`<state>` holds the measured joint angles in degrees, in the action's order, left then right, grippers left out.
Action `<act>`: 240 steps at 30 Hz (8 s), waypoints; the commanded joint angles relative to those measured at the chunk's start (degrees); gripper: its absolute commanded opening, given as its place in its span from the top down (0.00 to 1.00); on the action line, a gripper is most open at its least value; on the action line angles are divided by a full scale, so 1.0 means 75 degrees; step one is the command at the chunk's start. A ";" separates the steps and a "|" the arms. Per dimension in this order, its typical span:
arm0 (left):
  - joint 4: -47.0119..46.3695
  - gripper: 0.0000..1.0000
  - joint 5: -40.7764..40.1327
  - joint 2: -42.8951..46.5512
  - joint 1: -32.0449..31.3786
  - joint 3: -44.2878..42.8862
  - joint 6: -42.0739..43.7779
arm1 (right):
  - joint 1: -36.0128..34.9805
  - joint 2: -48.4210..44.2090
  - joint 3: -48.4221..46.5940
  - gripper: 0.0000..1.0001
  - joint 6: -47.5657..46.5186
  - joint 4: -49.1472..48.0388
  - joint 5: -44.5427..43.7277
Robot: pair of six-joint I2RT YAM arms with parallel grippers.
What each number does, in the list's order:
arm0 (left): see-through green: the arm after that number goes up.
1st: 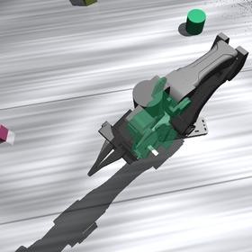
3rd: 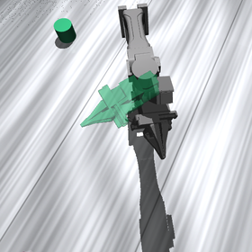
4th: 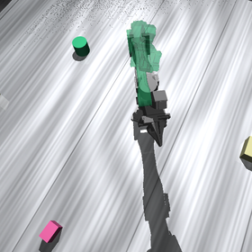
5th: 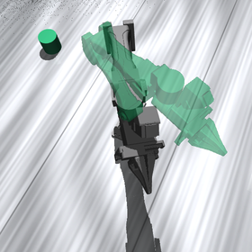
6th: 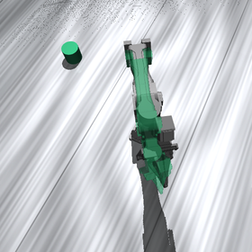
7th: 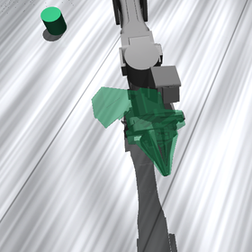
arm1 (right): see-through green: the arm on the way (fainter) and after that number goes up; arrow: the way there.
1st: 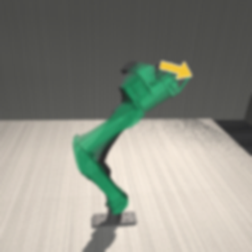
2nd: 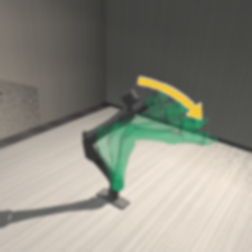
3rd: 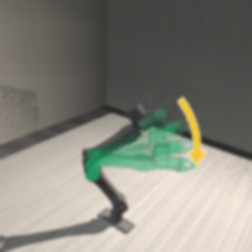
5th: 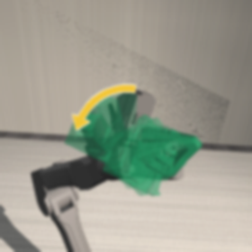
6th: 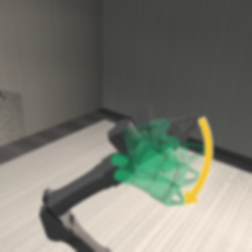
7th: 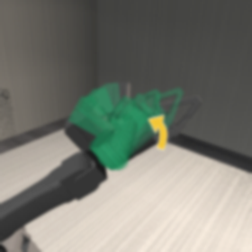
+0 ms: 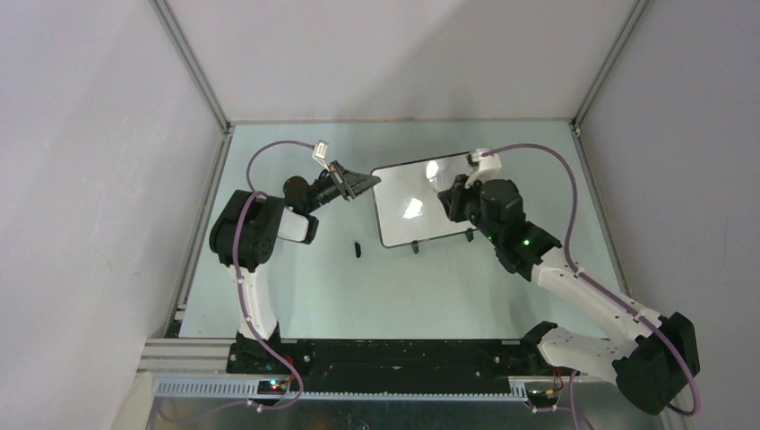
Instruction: Write a sentence on the whiteboard
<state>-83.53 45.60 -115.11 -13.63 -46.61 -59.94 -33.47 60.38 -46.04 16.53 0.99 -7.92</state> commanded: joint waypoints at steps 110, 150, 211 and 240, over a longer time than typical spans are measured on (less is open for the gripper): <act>-0.0539 0.51 0.0004 -0.0285 0.0207 -0.0137 -0.0206 | -0.1878 0.3098 -0.3178 1.00 -0.1502 0.0077 -0.1334; -0.0550 1.00 0.0200 -0.0182 0.0161 -0.0160 0.0010 | -0.1987 0.3751 -0.3624 1.00 -0.1537 0.0379 -0.1382; -0.0547 1.00 0.0233 -0.0144 0.0127 -0.0148 0.0035 | -0.2014 0.4303 -0.4105 1.00 -0.1552 0.0897 -0.2077; -0.0547 1.00 0.0260 -0.0080 0.0121 -0.0122 0.0070 | -0.2158 0.4195 -0.4008 1.00 -0.1513 0.1543 -0.2411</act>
<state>-85.19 46.78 -117.12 -12.47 -46.74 -59.90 -49.36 92.31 -74.70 5.37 10.26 -23.59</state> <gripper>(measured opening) 0.034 0.173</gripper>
